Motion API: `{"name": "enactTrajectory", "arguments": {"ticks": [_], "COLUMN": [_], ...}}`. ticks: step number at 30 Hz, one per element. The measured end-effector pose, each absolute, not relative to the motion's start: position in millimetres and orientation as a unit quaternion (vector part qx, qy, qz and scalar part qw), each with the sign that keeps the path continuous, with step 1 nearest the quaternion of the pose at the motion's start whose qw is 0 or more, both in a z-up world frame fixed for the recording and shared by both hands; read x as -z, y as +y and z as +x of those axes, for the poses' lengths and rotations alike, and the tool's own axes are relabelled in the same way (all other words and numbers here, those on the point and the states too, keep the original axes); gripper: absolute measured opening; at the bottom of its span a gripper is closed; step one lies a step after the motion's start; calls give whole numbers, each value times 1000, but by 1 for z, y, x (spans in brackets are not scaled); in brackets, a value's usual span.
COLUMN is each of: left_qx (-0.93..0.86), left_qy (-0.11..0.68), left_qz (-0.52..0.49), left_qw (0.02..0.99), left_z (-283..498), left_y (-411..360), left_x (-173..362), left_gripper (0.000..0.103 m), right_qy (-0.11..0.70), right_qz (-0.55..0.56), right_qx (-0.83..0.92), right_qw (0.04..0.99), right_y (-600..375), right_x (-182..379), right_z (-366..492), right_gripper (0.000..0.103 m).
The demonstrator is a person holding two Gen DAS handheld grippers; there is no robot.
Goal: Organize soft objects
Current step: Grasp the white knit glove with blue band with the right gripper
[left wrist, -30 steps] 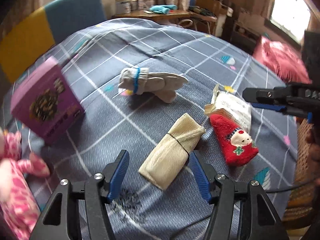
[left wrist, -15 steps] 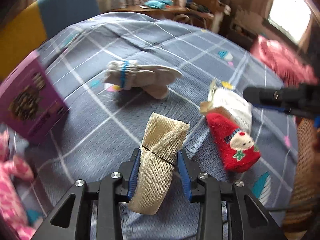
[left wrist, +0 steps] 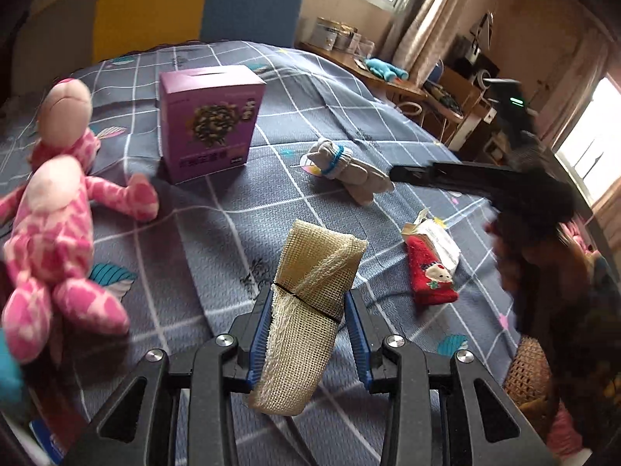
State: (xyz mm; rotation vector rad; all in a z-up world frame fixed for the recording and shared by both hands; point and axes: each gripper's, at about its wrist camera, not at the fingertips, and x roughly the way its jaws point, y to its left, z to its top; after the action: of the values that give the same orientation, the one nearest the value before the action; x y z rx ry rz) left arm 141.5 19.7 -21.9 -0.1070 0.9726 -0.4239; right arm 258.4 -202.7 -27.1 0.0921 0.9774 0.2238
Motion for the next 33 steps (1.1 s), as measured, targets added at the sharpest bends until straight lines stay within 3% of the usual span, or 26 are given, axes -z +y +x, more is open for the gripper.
{"name": "enactTrajectory", "arguments": {"ticks": [3,8,13,16,17,24,33], "left_qx": [199,188,181,177,172,141,88], "left_qy": [455,447,447,446,445,434,419], "left_qz": [-68,-89,-108,-112,-112,-95,-84], "left_qw": [865,870,869,871,872,885,900], "left_z": [127,111,103,98,97,86,66], "left_y": [33,53,66,70,71,74,89], "left_x": [15,7,5,5,4,-2,-13], "left_gripper": [37,37,38,38,38,38,38], "right_qy": [471,500,532,539,529,536,578], "right_qz": [6,-97,-118,-100,-85,-37,-23], "right_qx": [-117,-133,-97,-93,-99,-184,-232], "right_qw": [874,850,833,831,838,823,782], "right_y": [-191,-158,-152,-156,-158,-138,-106], "right_x": [27,46,81,88,81,49,82], "right_z": [291,331,355,351,345,276,185], "right_gripper": [42,55,56,31,28,28,29]}}
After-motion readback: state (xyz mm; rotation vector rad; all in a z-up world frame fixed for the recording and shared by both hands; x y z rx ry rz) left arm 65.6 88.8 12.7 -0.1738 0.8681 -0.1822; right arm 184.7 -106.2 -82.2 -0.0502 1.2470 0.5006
